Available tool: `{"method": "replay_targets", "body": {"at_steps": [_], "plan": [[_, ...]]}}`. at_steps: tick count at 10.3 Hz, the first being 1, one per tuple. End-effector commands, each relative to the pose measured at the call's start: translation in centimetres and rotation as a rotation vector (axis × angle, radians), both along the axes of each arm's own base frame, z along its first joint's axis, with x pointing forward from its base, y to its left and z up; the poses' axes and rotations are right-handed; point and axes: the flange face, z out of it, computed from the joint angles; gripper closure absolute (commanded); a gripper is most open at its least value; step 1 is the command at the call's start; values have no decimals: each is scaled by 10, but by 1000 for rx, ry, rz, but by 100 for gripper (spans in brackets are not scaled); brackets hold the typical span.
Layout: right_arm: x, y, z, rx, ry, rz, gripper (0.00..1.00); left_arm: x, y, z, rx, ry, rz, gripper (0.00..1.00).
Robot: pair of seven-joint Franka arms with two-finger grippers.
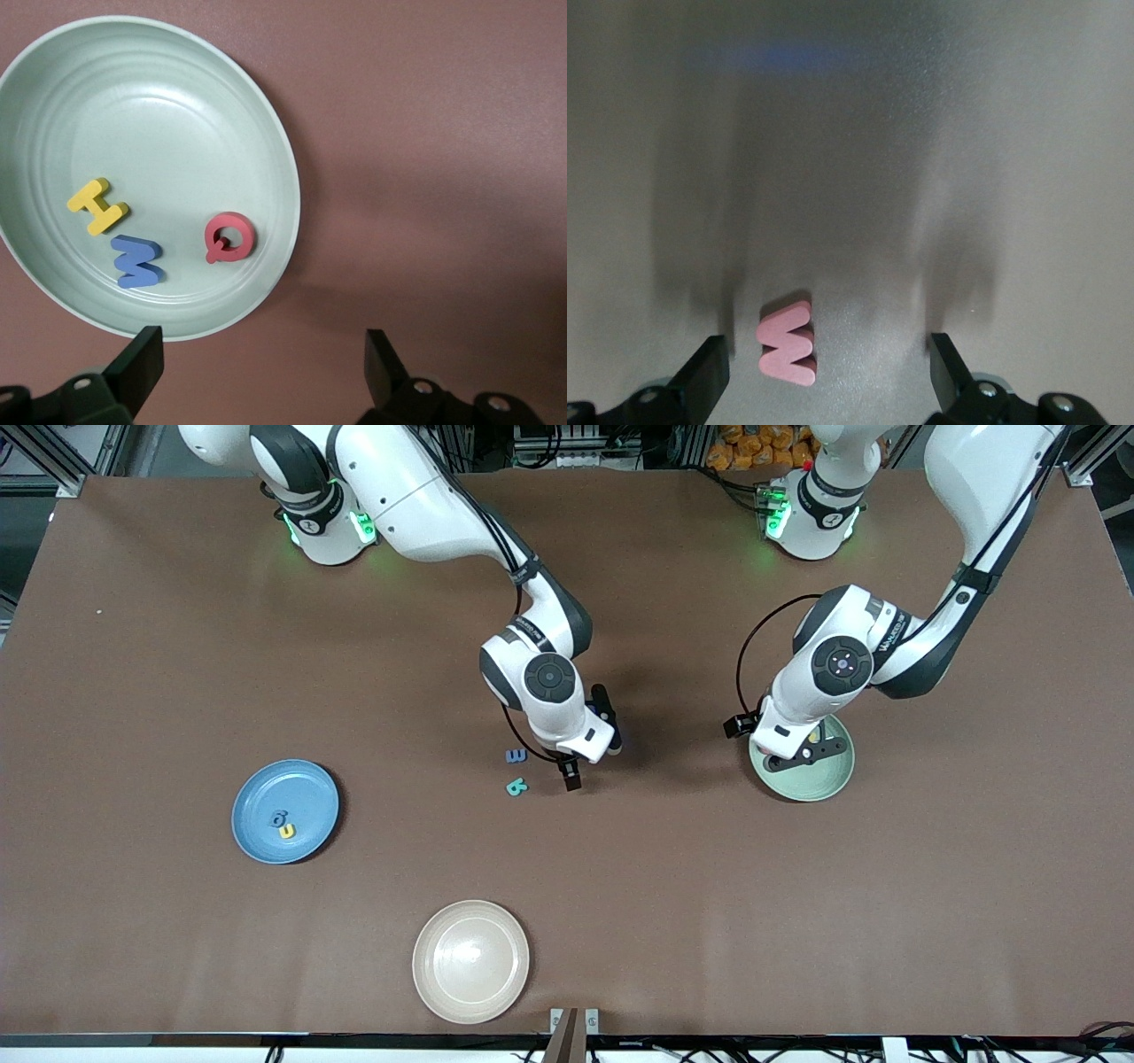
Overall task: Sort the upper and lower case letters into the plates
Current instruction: 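Carry the pink w to the blue plate while the left gripper returns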
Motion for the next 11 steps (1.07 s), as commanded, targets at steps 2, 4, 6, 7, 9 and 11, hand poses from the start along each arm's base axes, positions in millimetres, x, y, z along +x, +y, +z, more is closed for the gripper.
{"method": "replay_targets", "body": {"at_steps": [2, 4, 6, 7, 9, 11], "plan": [[-3, 0, -1, -1, -17, 16, 32, 3, -2, 1, 4, -9, 12, 0], [-2, -1, -2, 1, -19, 13, 100, 3, -2, 1, 4, -9, 14, 0], [-2, -3, -4, -3, -15, 13, 100, 3, -2, 1, 4, -7, 14, 0], [-2, -4, -4, -4, -14, 13, 100, 3, -2, 1, 4, -7, 14, 0], [5, -9, 5, 3, -15, -6, 100, 5, -3, 4, 1, -14, 18, 0], [27, -29, 30, 13, -25, -158, 100, 7, -28, 7, -14, -23, 45, 0]]}}
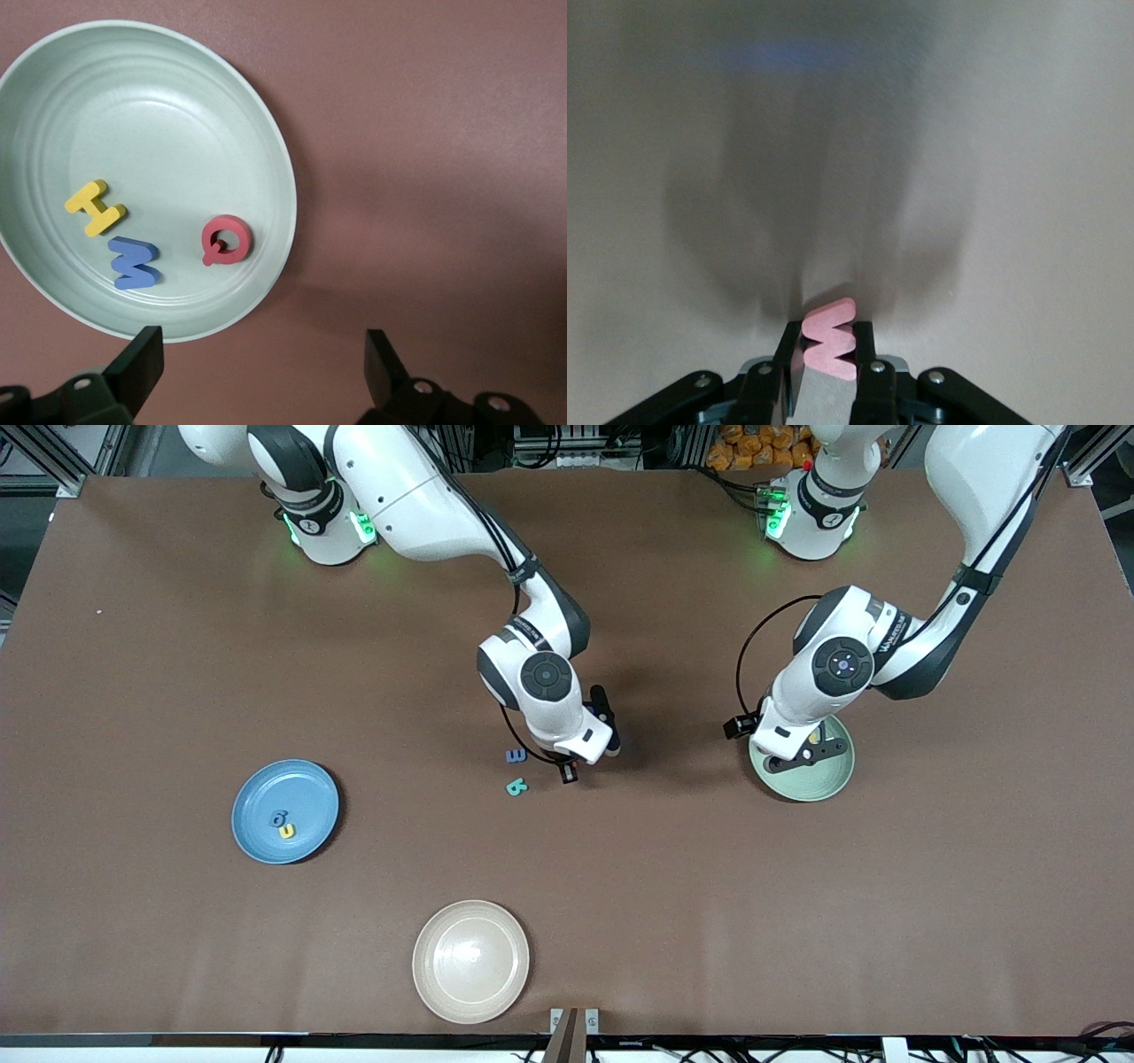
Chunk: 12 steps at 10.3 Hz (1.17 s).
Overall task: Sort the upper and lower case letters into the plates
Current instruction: 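Carry the pink w to the blue plate while the left gripper returns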
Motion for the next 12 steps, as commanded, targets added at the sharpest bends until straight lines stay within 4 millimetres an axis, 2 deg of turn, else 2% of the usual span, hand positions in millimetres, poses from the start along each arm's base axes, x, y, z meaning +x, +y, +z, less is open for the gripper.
{"method": "replay_targets", "body": {"at_steps": [1, 3, 4, 6, 7, 8, 10, 12], "plan": [[36, -46, 35, -20, -7, -158, 100, 3, -54, 13, -25, -31, 40, 0], [85, -118, 61, -14, 1, -334, 100, 5, -99, 17, -63, -26, 137, 0], [98, -148, 75, -26, 31, -413, 100, 6, -118, 18, -77, -24, 185, 0], [122, -222, 95, -59, 100, -535, 100, 6, -169, 16, -103, -14, 302, 0], [130, -265, 98, -62, 109, -585, 100, 8, -194, 12, -107, -14, 363, 0], [131, -299, 104, -64, 98, -632, 100, 7, -218, 7, -95, -26, 417, 0], [137, -380, 106, -97, 87, -717, 100, 3, -266, -11, -39, -86, 560, 0], [132, -432, 91, -119, 144, -723, 100, 17, -299, -22, -52, -100, 739, 0]]}}
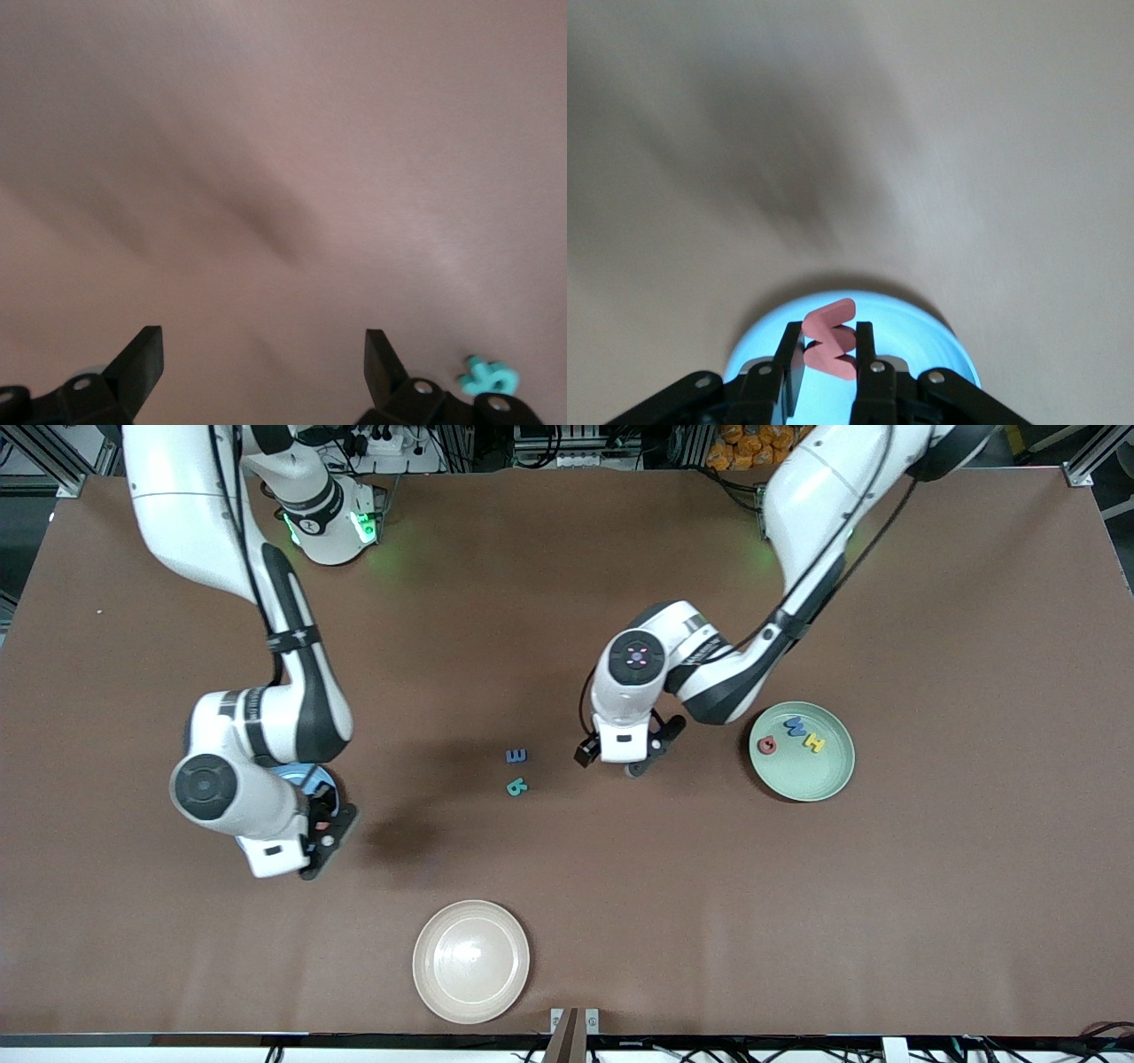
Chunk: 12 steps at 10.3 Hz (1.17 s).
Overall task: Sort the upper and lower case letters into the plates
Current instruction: 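Carry the pink w to the blue plate while the left gripper returns, then grasp the cyan k with the left gripper while the right gripper releases w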
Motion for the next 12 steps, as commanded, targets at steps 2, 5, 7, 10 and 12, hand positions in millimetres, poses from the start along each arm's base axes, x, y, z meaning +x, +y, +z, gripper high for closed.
{"method": "replay_targets", "body": {"at_steps": [2, 5, 7, 10, 12], "plan": [[-21, -64, -14, 17, 101, -73, 93, 33, -32, -5, -97, -24, 277, 0], [-20, -86, -14, 26, 102, -116, 0, 35, -54, -11, -261, -67, 491, 0], [-16, -81, -10, 25, 89, -117, 0, 37, -67, -23, -355, -48, 701, 0], [-17, -77, -9, 26, 92, -98, 0, 44, -67, -41, -477, -1, 912, 0], [-19, -81, -8, 29, 111, -98, 0, 44, -65, -59, -490, 36, 990, 0]]}}
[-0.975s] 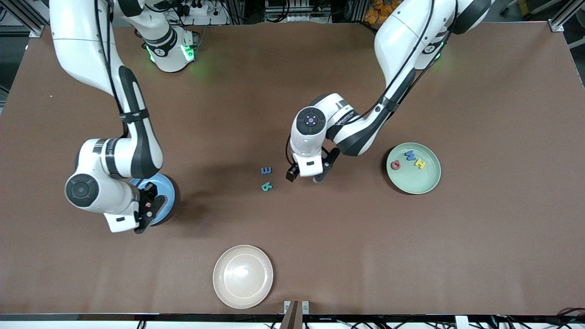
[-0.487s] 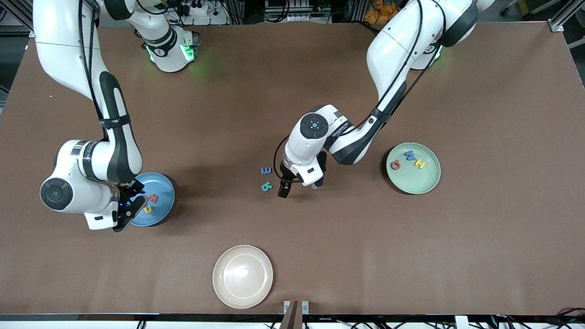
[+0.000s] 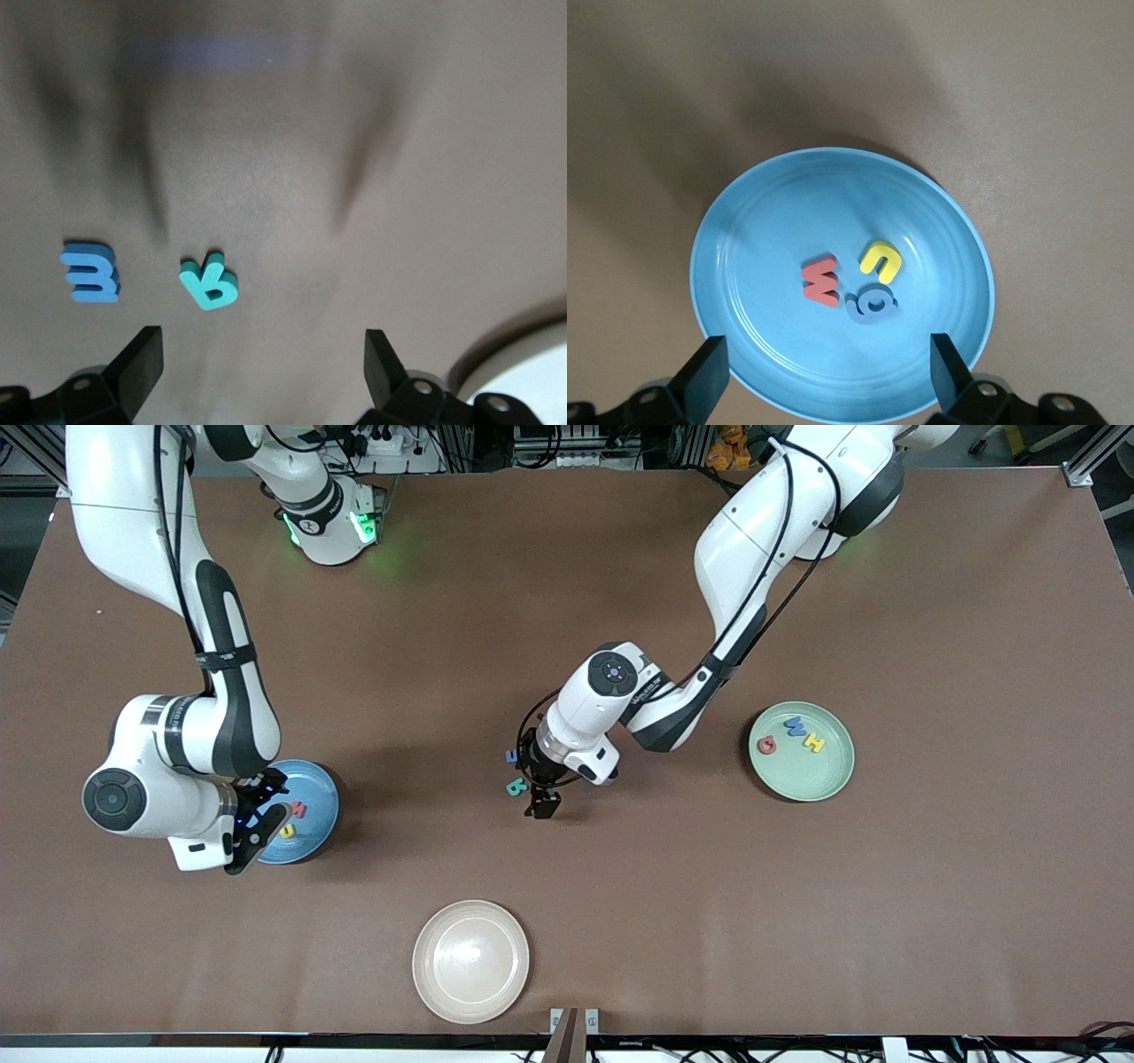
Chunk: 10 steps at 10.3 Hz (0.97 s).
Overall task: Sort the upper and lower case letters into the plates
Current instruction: 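Grasp the cyan k with the left gripper while the right gripper releases w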
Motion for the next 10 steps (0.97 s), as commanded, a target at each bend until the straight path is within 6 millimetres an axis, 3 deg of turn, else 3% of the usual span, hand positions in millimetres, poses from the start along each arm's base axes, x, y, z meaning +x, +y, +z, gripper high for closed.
{"method": "replay_targets", "body": {"at_steps": [1, 6, 8, 10], "plan": [[-5, -4, 8, 22, 15, 0, 0, 9, -3, -13, -81, 12, 106, 0], [-6, -3, 4, 22, 26, -1, 0, -7, -19, -38, -112, -8, 133, 0], [-6, -2, 4, 22, 24, 1, 0, -3, -16, -39, -99, -22, 134, 0], [-6, 1, 4, 20, 24, 4, 0, -4, -14, -43, -88, -28, 125, 15]]}}
